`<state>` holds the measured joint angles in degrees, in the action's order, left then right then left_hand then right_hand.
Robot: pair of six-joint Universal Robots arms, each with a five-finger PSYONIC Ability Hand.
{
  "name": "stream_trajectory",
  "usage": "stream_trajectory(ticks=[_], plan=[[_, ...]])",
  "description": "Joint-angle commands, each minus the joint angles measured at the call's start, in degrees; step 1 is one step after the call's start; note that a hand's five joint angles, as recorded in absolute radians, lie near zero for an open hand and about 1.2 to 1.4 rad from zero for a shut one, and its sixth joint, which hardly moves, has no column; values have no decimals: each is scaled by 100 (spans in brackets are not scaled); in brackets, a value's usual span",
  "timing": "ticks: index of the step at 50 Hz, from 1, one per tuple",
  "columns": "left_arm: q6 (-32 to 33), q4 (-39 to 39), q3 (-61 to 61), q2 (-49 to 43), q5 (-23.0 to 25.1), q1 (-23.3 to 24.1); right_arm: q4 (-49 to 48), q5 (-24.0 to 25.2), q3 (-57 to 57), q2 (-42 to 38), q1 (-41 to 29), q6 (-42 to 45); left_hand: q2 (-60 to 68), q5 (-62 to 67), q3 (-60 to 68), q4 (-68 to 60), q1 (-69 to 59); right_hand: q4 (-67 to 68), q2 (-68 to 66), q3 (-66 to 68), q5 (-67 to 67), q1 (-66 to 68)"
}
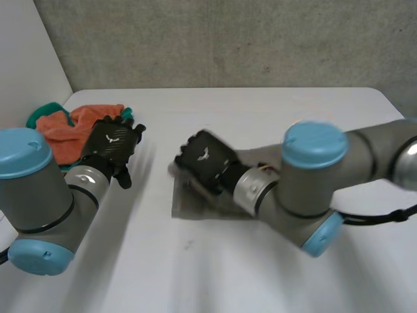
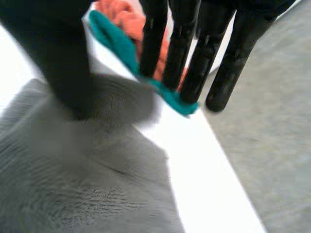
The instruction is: Fold the laundry.
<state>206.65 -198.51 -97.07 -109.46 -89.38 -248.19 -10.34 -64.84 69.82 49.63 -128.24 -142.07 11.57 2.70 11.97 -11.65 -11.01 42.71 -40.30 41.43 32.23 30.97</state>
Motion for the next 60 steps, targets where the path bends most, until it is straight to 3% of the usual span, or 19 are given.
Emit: stream_trajectory(ticks=[1, 3, 7, 11, 17, 18, 22, 23, 26, 31, 37, 42, 46, 47, 51, 53, 55, 57, 60], plan=[[-2, -30, 189, -67, 0, 288, 383, -528, 14, -6, 27, -224, -157, -270, -197, 165, 101, -3271, 3030, -3143, -3223, -2097], [-2, -39, 250, -110, -9, 402, 567, -1027, 93, 169, 263, -687, -157, -270, -197, 165, 101, -3271, 3030, -3143, -3223, -2097], [-2, -39, 417, -190, -26, 622, 805, -1531, 627, 616, 1043, -1365, -157, -270, -197, 165, 101, -3271, 3030, -3143, -3223, -2097], [-2, -48, 514, -260, -18, 737, 858, -1427, 1470, 1109, 1520, -1403, -157, -270, -197, 165, 101, -3271, 3030, -3143, -3223, -2097], [-2, -48, 620, -383, -35, 886, 753, -1224, 2255, 1234, 2021, -1236, -157, -270, -197, 165, 101, -3271, 3030, -3143, -3223, -2097], [-2, -48, 628, -401, -35, 895, 709, -1233, 2316, 1234, 2100, -1192, -157, -270, -197, 165, 101, -2830, 2589, -2702, -2782, -1656], [-2, -39, 620, -436, -35, 904, 306, -1312, 2562, 1233, 2417, -885, -157, -270, -197, 165, 101, 1623, -1863, 1750, 1670, 2796], [-2, -30, 611, -436, -44, 904, 183, -1347, 2606, 1260, 2496, -728, -157, -270, -197, 165, 101, 3265, -3505, 3392, 3312, 4438], [-2, -21, 593, -445, -44, 904, 103, -1417, 2581, 1286, 2532, -472, -157, -270, -197, 165, 101, 3729, -3970, 3857, 3777, 4903], [-2, 5, 540, -401, -62, 886, 59, -1654, 2212, 1304, 2234, -40, -157, -270, -197, 165, 101, 3729, -3970, 3857, 3777, 4903], [6, 22, 505, -243, -79, 816, 129, -1716, 1193, 1225, 855, -198, -157, -270, -197, 165, 101, 3729, -3970, 3857, 3777, 4903], [-11, 31, 426, -111, -79, 596, 102, -1445, 788, 795, 20, -164, -157, -270, -197, 165, 101, 3729, -3970, 3857, 3777, 4903], [-116, 40, 365, -5, -88, 464, 129, -812, 673, 373, -517, -84, -157, -270, -197, 165, 101, 3729, -3970, 3857, 3777, 4903], [-151, 40, 365, 12, -88, 464, 129, -620, 682, 277, -570, -137, -157, -270, -197, 165, 101, 2819, -3060, 2947, 2867, 3993], [-467, 31, 435, 21, -79, 482, 111, -520, 709, 354, -509, -390, -157, -270, -197, 165, 101, -3271, 3030, -3143, -3223, -2097], [-564, 31, 479, 21, -70, 499, 103, -661, 647, 442, -448, -672, -157, -270, -197, 165, 101, -3271, 3030, -3143, -3223, -2097], [-714, 31, 566, 21, -44, 543, 137, -1169, 603, 626, 112, -1513, -157, -270, -197, 165, 101, -3271, 3030, -3143, -3223, -2097], [-889, 40, 742, 12, -44, 675, 164, -1381, 603, 723, 430, -1919, -157, -270, -197, 165, 101, -3271, 3030, -3143, -3223, -2097], [-1135, 58, 1058, -75, -26, 1087, 374, -1593, 647, 978, 931, -2649, -153, -266, -193, 160, 96, -3271, 3030, -3143, -3223, -2097]])
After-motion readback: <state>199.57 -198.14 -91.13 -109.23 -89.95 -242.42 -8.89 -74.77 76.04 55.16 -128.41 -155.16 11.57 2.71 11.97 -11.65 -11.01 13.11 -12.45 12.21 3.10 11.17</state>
